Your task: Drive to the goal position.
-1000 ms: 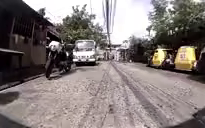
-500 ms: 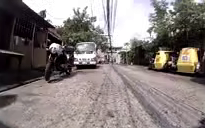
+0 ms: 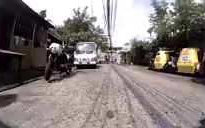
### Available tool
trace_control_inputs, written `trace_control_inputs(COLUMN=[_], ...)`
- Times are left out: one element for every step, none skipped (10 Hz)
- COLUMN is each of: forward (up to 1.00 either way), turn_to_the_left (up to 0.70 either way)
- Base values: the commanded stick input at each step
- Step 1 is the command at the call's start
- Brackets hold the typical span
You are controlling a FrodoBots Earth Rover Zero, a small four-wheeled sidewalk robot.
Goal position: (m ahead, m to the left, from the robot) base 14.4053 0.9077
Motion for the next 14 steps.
trace_control_inputs(forward=[0.13,-0.42,-0.7,-0.7,-0.7,-0.7,-0.7,-0.7,-0.7,-0.7,-0.7,-0.7,-0.7,-0.7], turn_to_the_left=[0.0,0.0,0.0,0.0,0.0,0.0,0.0,0.0,-0.14,-0.27,-0.27,-0.27,-0.27,-0.27])
